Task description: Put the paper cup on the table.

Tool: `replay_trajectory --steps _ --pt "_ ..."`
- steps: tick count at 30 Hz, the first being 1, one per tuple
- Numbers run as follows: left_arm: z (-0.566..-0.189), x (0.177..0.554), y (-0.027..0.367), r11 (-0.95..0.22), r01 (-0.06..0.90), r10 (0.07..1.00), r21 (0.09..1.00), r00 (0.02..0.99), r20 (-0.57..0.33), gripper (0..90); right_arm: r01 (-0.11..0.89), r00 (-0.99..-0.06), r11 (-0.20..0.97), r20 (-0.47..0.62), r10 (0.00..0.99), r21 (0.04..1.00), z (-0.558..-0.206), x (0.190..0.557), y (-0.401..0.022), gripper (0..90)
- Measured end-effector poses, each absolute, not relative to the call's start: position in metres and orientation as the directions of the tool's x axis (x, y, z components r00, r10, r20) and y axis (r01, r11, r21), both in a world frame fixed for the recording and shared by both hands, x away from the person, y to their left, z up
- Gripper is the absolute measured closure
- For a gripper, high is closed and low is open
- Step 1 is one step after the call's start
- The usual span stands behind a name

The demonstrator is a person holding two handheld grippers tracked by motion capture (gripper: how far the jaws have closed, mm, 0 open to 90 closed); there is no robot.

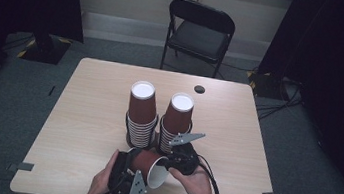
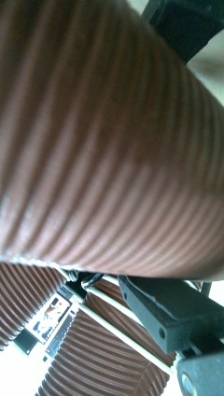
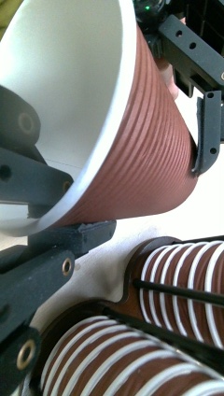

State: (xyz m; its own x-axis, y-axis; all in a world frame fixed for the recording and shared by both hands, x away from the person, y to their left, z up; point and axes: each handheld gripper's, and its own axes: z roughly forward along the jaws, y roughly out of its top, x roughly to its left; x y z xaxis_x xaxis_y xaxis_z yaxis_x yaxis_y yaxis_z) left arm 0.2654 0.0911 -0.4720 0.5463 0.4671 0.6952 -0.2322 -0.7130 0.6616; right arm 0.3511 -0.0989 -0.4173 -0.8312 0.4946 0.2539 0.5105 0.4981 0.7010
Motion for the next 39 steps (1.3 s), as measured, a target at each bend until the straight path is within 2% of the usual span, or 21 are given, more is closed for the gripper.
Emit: replay_trajectory --steps 4,6,14,23,39 --pt "-0.468 0.263 0.090 -0.691 -0.243 0.465 0.681 0.571 0.676 5.4 0.515 -0.834 0.502 0.271 0.481 0.694 -0.417 0.352 -0.096 86.6" --pt "-0.467 0.261 0.089 -0.659 -0.255 0.467 0.708 0.599 0.651 8.8 0.515 -0.837 0.508 0.275 0.474 0.691 -0.416 0.353 -0.094 87.4" --pt "-0.465 0.261 0.083 -0.674 -0.260 0.469 0.691 0.572 0.672 8.9 0.509 -0.844 0.544 0.265 0.466 0.667 -0.412 0.353 -0.083 87.6" --pt "-0.467 0.263 0.081 -0.670 -0.240 0.476 0.702 0.587 0.655 9.0 0.533 -0.832 0.565 0.271 0.483 0.629 -0.414 0.355 -0.076 87.6" --pt "-0.465 0.263 0.080 -0.677 -0.230 0.471 0.699 0.594 0.652 9.9 0.558 -0.819 0.550 0.304 0.487 0.621 -0.416 0.357 -0.074 86.4"
